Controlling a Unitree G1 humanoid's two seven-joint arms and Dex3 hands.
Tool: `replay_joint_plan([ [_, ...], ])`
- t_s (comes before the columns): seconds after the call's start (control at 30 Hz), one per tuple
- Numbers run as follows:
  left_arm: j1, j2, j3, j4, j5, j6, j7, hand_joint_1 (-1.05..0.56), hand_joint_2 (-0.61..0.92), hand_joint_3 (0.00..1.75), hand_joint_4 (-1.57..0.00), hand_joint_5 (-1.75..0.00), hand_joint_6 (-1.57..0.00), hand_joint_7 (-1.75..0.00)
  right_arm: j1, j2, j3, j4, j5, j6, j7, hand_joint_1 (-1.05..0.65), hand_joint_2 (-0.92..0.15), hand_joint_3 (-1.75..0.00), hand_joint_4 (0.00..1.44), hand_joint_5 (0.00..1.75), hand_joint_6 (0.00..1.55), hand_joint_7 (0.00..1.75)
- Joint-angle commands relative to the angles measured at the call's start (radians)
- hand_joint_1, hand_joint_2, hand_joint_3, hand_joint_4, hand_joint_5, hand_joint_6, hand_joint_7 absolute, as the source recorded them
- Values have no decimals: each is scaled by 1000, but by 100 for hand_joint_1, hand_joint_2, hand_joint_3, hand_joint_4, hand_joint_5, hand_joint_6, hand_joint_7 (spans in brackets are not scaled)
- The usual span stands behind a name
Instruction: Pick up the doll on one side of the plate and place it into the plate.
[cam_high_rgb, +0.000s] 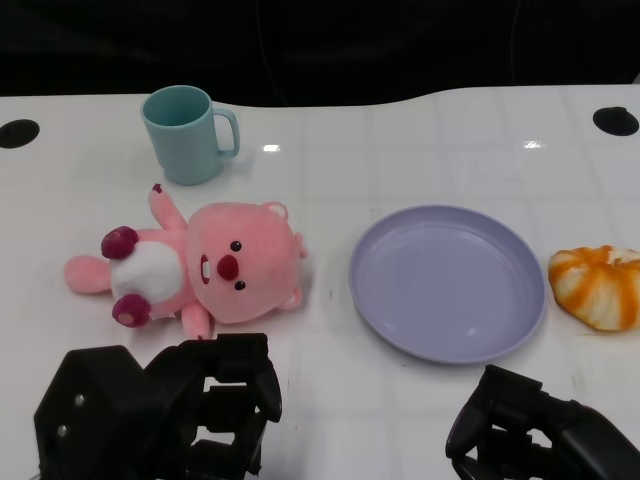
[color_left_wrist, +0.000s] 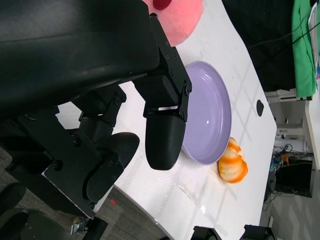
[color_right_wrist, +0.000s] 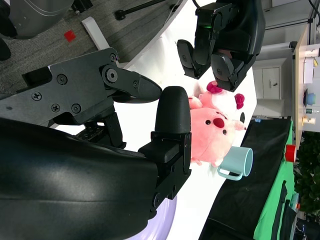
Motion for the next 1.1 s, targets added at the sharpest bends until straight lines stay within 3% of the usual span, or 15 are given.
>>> replay_joint_plan([
  [0.03,-7,14,9,4,1,-12,-2,-4,36,152,-90,-175,-86,-157,-1,-2,-7,-11,9,8,-2,-23,-84,-67,65,175,45,166],
  [0.83,-7,10,13,6,-7,-26,-4,-4,38,150,-90,-175,-86,-156,1,-6,-8,-9,4,-5,0,-25,-85,-65,65,175,45,167],
  [1.1,2,-8,24,-1,-22,-28,5,-3,39,144,-82,-170,-82,-144,12,-9,-10,-16,9,-4,4,-24,-85,-65,64,175,45,166],
])
